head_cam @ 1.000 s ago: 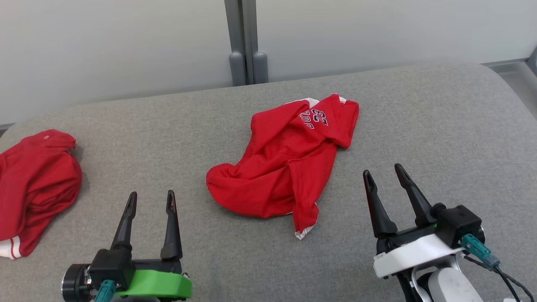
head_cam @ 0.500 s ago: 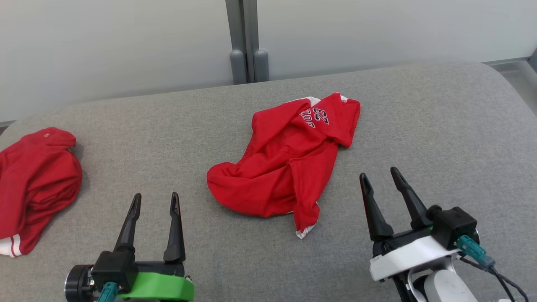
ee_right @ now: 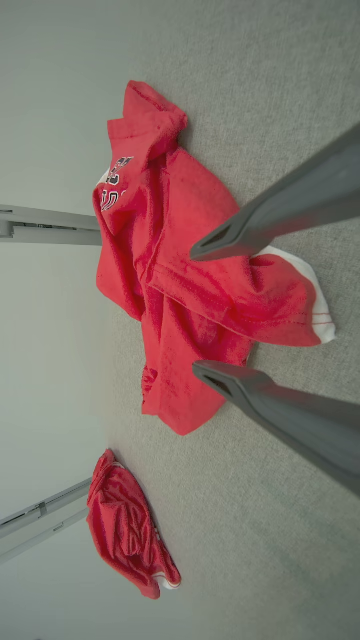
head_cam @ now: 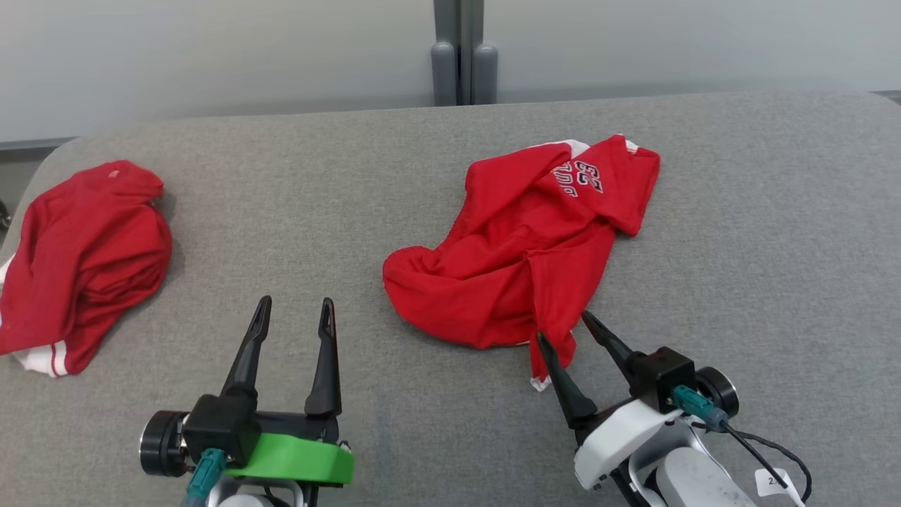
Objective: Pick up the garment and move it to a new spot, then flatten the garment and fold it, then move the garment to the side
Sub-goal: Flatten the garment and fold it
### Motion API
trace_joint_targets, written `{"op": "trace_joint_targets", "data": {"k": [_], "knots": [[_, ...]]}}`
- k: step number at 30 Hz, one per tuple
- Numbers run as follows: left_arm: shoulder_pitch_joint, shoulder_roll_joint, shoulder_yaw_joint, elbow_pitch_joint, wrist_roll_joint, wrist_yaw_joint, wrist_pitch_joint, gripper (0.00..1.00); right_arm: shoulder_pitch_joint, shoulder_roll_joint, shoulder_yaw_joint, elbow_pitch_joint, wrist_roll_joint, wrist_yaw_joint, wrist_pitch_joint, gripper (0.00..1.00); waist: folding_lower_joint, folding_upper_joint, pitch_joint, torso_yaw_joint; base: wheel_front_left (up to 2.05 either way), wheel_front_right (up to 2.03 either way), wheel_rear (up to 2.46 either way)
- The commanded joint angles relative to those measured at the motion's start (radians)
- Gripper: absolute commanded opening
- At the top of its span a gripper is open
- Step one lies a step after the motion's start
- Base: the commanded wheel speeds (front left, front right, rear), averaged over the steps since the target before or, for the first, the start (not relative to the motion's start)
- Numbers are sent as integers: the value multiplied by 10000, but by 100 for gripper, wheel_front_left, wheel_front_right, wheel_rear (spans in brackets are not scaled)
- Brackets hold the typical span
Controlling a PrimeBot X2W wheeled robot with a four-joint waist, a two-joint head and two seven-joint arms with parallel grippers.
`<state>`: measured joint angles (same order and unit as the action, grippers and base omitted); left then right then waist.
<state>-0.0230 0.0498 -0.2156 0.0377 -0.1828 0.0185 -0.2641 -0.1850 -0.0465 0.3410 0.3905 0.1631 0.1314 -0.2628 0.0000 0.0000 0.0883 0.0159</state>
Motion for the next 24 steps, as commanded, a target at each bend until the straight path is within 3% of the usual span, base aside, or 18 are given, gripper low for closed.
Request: {"op": "trace_joint_targets", "data": {"k": [1,14,15,16,20,24], "knots": [[-206,16,-25,30,-56,71,-5,100,-155,-63,-128,364,-104,-14,-31,100,0,0,319,549,0,0,0],[-145,17,-305,128,-271,261,-4,100,-845,-60,-593,2907,-247,-14,-31,100,0,0,248,1516,0,0,0],[-130,17,-311,134,-288,273,-4,100,-922,-57,-547,3038,-210,-14,-31,34,0,0,232,1539,0,0,0],[-123,17,-321,144,-297,278,-4,100,-985,-55,-527,3130,-180,-14,-31,0,0,0,214,1554,0,0,0],[-50,17,-337,190,-294,280,-5,100,-1213,-51,-122,3231,342,-14,-31,0,0,0,70,1567,0,0,0],[73,17,-256,205,-265,283,-5,100,-1552,-31,1146,2396,1572,-12,-31,0,0,0,-112,1453,0,0,0]]}}
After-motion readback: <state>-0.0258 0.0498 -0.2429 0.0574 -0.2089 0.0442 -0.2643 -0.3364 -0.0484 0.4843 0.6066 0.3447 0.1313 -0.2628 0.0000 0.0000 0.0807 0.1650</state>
